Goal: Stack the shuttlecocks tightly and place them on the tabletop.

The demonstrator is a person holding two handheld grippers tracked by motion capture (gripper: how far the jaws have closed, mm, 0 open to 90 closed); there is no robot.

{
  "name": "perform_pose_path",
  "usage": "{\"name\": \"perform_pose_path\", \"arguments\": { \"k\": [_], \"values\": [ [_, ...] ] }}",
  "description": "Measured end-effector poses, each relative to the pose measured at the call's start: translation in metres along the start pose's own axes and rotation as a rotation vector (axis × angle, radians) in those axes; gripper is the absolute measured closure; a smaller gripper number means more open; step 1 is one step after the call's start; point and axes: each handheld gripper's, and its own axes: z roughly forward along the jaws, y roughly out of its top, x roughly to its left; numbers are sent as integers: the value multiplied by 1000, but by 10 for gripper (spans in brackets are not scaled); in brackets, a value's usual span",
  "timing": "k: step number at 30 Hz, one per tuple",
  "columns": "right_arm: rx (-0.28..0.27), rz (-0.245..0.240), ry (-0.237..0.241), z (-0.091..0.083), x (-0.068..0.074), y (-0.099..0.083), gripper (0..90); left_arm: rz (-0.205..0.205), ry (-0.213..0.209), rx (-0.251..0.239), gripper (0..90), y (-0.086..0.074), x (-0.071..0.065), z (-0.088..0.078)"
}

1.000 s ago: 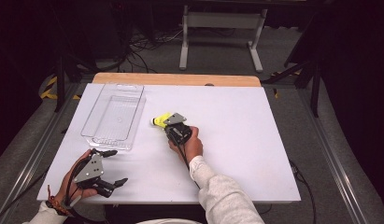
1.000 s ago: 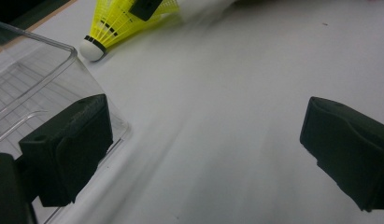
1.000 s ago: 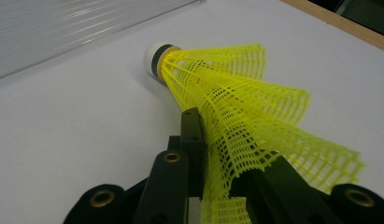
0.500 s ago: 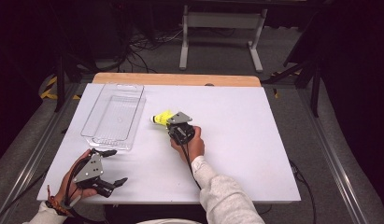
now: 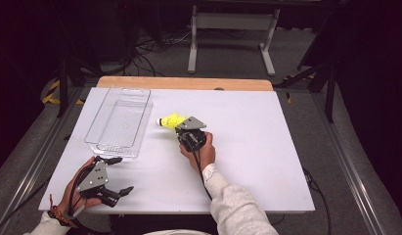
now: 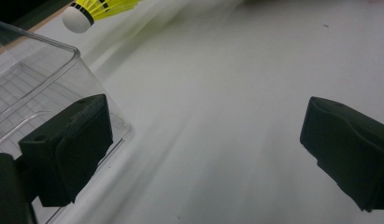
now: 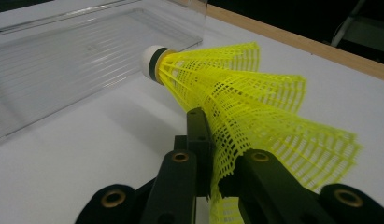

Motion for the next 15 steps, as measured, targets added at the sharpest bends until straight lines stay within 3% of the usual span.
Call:
{"name": "perform_pose_path", "arguments": {
  "k": [15],
  "values": [
    [-40,30,25,-8,-4,2,872,-8,5,-10,35,-1,2,-1]
  ]
}}
